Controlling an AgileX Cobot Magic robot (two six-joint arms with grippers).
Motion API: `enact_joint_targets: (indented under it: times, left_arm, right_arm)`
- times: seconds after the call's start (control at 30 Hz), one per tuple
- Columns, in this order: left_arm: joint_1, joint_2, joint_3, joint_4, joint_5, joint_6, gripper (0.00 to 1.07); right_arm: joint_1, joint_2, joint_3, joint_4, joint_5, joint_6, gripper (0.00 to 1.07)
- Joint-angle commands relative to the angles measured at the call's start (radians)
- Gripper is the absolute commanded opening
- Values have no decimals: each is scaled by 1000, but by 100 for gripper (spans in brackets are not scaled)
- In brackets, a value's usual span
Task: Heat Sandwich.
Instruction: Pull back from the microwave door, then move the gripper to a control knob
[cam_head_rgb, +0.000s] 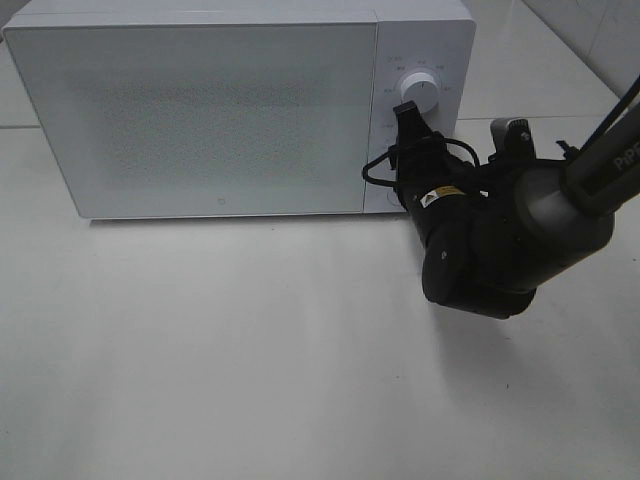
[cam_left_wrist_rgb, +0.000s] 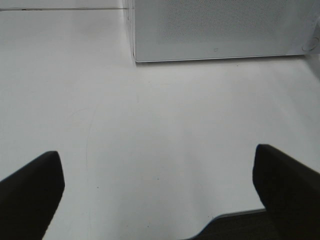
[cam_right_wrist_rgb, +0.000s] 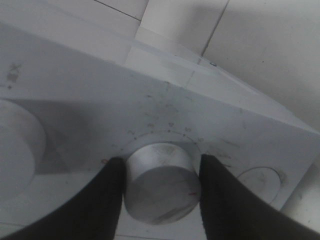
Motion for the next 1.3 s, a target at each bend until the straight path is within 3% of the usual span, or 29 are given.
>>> enact_joint_targets:
  times: [0.03, 0.47, 0.9, 1.3]
  left_arm:
    - [2, -17, 2, -2, -12, 0, 97]
    - [2, -17, 2, -2, -12, 0, 97]
    - [2, -17, 2, -2, -12, 0, 97]
    - [2, -17, 2, -2, -12, 0, 97]
  right_arm:
    - [-3, -3, -20, -58, -35, 175, 10]
    - [-3, -3, -20, -59, -58, 451, 11]
    - [-3, -3, -20, -81, -58, 425, 14]
    - [-3, -3, -19, -81, -58, 382, 24]
